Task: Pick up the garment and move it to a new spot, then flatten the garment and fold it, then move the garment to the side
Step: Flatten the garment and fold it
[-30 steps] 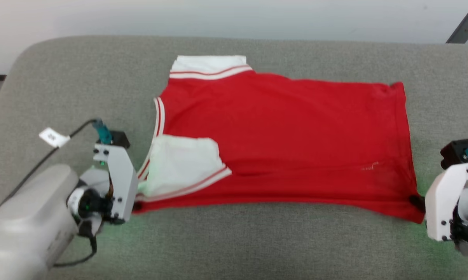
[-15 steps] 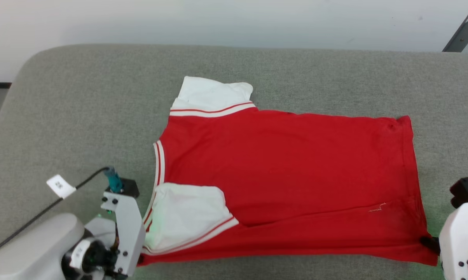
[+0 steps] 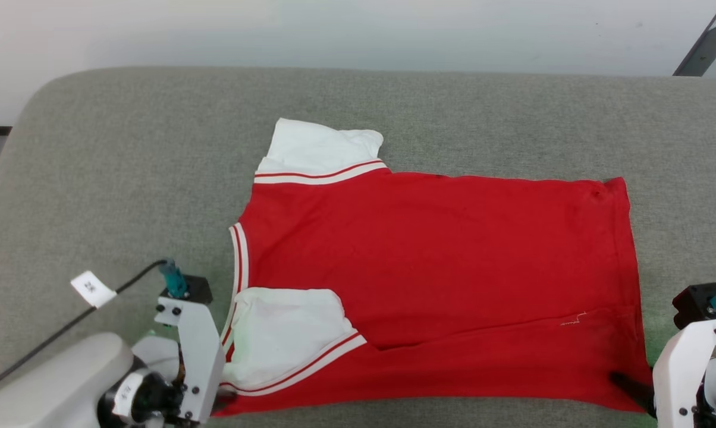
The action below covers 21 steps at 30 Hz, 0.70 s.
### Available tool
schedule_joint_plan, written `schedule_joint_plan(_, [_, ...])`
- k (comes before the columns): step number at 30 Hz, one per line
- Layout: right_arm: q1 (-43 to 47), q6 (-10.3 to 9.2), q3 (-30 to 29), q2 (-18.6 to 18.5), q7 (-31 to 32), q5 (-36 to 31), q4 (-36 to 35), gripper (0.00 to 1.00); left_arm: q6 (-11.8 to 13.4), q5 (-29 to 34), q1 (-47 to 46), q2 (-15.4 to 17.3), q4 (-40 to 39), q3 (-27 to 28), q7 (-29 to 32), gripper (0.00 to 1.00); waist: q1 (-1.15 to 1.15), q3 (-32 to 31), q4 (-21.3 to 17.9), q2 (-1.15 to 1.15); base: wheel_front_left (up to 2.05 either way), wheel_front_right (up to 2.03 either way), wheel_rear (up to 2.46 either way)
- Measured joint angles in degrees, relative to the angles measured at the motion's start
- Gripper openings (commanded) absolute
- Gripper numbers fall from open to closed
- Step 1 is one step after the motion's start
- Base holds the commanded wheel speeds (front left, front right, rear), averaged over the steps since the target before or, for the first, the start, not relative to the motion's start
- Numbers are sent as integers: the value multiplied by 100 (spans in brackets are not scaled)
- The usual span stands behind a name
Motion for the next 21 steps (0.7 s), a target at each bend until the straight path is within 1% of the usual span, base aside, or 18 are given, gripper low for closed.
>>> schedule_joint_plan(3, [-53,1,4,14,-66,-1,-25,100,-1,67,-116,54,-56,22,43,100,0,-15,-28,0,0,0,0])
schedule_joint_plan(7, [-144,0,-25,-8,-261,13,-258,100,41,174,-383,255,-285,76,216,100,0,-26,-92,0,0,0,0])
schedule_joint_plan(10, [-305,0,-120,26,-605,42,-491,100,57,257,-739,344,-453,240,244,100,0,-8,-170,0,0,0,0])
schedule_joint_plan(12, [-415,0,-216,154,-884,-20,-609,100,24,372,-992,344,-448,341,209,100,0,20,-236,0,0,0,0])
schedule_joint_plan(15, [-630,0,-271,349,-1438,-163,-767,100,-118,506,-1362,227,-220,486,23,100,0,82,-356,0,0,0,0])
schedule_joint_plan(19, [-978,0,-229,561,-2441,-422,-888,100,-428,778,-1853,-31,345,601,-318,100,0,194,-551,0,0,0,0])
schedule_joint_plan(21, [-1129,0,-175,656,-2956,-559,-898,100,-631,923,-2070,-156,694,623,-492,100,0,259,-663,0,0,0,0])
